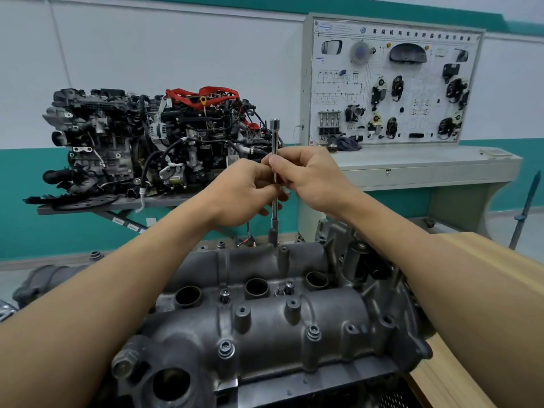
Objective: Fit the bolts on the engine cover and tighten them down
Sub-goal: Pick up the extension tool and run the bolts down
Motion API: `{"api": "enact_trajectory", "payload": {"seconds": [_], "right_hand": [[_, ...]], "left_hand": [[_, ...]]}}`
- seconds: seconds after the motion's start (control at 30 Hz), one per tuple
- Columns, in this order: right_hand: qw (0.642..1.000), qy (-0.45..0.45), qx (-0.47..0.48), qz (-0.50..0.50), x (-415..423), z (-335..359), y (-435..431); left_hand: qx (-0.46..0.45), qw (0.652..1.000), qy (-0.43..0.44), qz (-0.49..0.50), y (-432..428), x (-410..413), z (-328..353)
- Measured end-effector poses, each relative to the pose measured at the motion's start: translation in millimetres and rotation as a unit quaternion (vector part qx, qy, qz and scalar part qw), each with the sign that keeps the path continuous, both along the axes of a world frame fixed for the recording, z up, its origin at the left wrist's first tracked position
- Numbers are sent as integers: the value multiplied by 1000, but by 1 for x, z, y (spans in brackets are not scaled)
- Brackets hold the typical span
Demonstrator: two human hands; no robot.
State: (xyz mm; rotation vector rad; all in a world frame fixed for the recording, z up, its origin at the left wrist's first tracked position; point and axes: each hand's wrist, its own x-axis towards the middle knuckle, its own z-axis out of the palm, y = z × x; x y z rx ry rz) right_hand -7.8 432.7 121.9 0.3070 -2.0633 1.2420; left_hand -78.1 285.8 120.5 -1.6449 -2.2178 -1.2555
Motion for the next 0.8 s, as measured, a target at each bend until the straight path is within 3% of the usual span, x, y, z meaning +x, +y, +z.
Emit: {"api": "enact_trajectory", "payload": {"seconds": [0.17, 0.4, 0.5, 0.6, 0.8], "right_hand": [[994, 41, -29, -99, -2, 1, 3], [999, 4, -39, 10, -2, 1, 2], [998, 38, 4, -57, -1, 3, 3], [994, 48, -20, -99, -2, 1, 4], [998, -19, -51, 35, 3, -1, 0]], "left_hand": [[37, 999, -3, 25, 3, 1, -5], [9, 1000, 6, 8, 2, -1, -4], [16, 1000, 7, 19, 4, 1, -6], [44, 998, 0, 37, 5, 0, -7], [0, 1000, -7, -12, 2, 2, -3]]}}
